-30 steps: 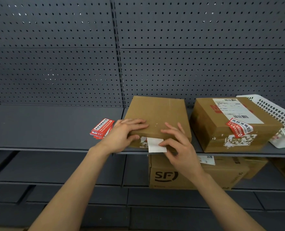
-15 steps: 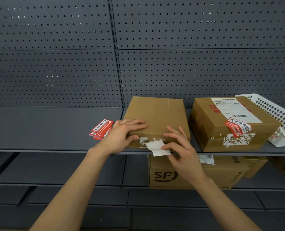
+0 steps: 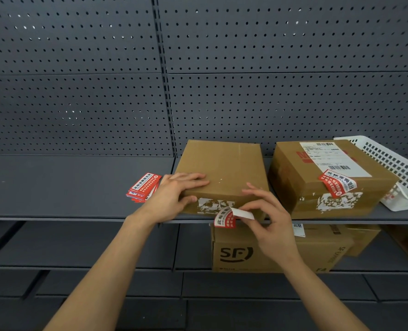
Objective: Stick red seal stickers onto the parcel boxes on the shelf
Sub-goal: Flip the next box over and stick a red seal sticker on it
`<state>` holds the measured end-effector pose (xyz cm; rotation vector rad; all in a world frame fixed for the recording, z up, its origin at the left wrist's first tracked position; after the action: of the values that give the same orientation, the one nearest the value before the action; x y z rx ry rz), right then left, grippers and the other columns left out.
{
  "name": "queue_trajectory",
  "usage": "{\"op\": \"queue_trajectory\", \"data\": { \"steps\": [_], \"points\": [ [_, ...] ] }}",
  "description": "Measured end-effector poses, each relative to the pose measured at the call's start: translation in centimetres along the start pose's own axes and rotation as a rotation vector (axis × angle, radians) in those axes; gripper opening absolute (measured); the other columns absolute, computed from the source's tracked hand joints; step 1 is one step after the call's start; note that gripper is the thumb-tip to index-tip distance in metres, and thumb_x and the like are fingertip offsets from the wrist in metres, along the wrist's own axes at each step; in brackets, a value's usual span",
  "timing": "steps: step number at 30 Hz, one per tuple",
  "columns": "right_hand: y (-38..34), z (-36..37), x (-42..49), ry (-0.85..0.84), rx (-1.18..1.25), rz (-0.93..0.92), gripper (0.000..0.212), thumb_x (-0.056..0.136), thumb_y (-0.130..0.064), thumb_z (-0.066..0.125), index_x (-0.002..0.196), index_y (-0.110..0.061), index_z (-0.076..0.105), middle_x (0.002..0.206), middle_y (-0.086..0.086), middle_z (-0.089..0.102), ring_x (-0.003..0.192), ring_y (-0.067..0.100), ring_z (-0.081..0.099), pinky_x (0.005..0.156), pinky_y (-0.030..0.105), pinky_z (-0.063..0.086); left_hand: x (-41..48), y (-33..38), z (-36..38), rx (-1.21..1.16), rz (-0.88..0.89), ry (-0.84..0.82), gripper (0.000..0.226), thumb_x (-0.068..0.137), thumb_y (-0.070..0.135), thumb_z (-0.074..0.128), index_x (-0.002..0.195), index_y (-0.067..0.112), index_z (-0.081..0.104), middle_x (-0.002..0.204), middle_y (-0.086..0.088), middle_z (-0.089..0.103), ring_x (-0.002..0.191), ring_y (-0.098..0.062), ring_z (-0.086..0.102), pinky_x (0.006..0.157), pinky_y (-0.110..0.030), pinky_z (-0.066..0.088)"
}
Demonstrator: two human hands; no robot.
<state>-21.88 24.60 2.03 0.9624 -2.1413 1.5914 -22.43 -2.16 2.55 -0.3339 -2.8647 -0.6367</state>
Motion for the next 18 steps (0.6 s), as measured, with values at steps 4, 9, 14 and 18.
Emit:
{"op": "queue_trajectory", "data": {
  "steps": [4,9,14,18],
  "points": [
    [0.2,-0.1,-0.5,0.128,0.185,0.183,0.014,0.088,-0.029,0.080,0.101,-0.024,0.080,0.121,-0.003,0.072,0.123,0.018,0.068,0.103,0.037,0.058,-0.1,0.5,-0.1,0.020,-0.003,-0.006,0.063,0.104,0.024,0.070,0.158,0.049,0.049,0.167,0.026,0.042,0.156,-0.007,0.032,0.126,-0.041,0.020],
    [0.9,1.6,-1.3,0.273,0.418,0.430,0.019,0.085,-0.029,0.081,0.098,-0.016,0.079,0.110,0.007,0.077,0.105,0.014,0.075,0.088,0.024,0.061,-0.7,2.4,-1.0,-0.092,-0.027,0.088,0.049,0.106,0.028,0.062,0.153,0.041,0.057,0.157,0.020,0.056,0.150,-0.008,0.044,0.128,-0.051,0.029],
    [1.0,3.4,-2.1,0.344,0.473,0.501,0.025,0.085,-0.031,0.081,0.102,-0.012,0.080,0.105,0.004,0.080,0.103,0.014,0.076,0.087,0.021,0.058,-3.3,5.7,-1.8,-0.420,-0.147,0.285,0.048,0.096,0.076,0.053,0.123,0.040,0.071,0.110,0.020,0.073,0.119,-0.010,0.063,0.107,-0.049,0.049],
    [1.1,4.9,-3.2,0.353,0.536,0.569,0.019,0.091,-0.025,0.080,0.105,-0.012,0.080,0.103,0.002,0.082,0.101,0.013,0.076,0.086,0.020,0.057,-4.1,6.2,-1.1,-0.416,-0.157,0.272,0.036,0.090,0.062,0.073,0.118,0.041,0.067,0.095,0.020,0.073,0.106,-0.008,0.067,0.099,-0.046,0.054]
  ]
}}
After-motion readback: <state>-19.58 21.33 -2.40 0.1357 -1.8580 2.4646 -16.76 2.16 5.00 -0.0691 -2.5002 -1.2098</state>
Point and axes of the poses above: each hand's wrist, its own x-axis towards the middle knuckle, its own z-axis out of the palm, y = z × x, the point moved 7 cm from there along x, towards the middle knuckle
